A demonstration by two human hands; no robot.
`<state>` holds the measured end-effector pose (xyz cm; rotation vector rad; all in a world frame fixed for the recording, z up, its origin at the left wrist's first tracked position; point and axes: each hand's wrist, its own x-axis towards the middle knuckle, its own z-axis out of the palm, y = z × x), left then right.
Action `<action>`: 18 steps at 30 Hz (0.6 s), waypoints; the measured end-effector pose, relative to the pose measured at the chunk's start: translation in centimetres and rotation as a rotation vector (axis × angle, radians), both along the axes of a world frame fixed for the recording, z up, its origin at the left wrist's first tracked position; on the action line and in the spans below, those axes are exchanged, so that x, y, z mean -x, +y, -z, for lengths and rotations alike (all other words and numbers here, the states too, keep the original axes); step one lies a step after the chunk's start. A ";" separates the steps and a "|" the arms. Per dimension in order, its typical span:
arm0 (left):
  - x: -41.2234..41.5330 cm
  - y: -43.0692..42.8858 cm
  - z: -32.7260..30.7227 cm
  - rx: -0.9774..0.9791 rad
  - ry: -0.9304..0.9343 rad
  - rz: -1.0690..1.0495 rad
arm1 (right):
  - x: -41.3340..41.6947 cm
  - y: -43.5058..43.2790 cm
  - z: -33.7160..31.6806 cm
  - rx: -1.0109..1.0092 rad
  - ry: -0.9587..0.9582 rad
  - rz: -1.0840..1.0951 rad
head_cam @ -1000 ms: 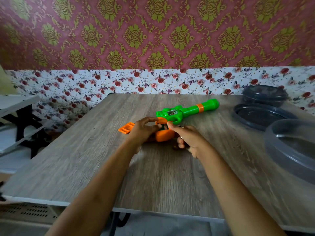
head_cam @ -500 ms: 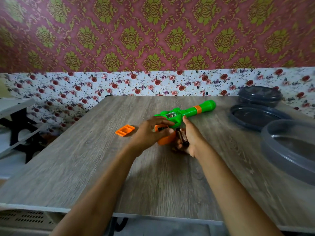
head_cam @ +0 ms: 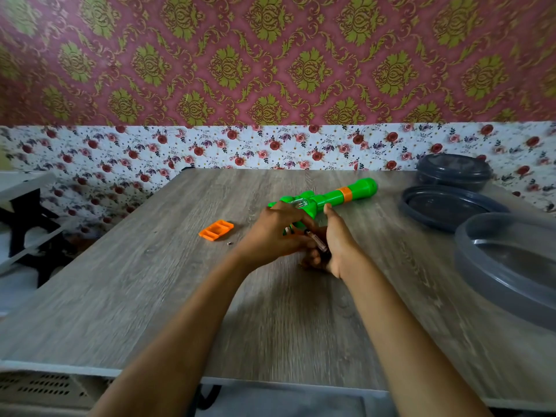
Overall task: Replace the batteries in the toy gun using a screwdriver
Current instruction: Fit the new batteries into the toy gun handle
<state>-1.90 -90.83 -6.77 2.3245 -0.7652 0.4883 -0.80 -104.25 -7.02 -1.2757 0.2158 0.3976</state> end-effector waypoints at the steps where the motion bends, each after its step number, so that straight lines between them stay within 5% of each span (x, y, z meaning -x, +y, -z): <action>1: 0.2 0.1 -0.2 0.059 0.030 0.014 | -0.1 0.0 0.1 0.015 -0.001 0.004; 8: -0.1 2.7 -1.2 0.671 0.314 -0.061 | -0.5 0.6 1.2 0.187 -0.114 -0.038; 18: 0.4 3.4 -0.7 0.330 0.088 -0.322 | -1.0 0.3 1.9 0.161 -0.146 -0.067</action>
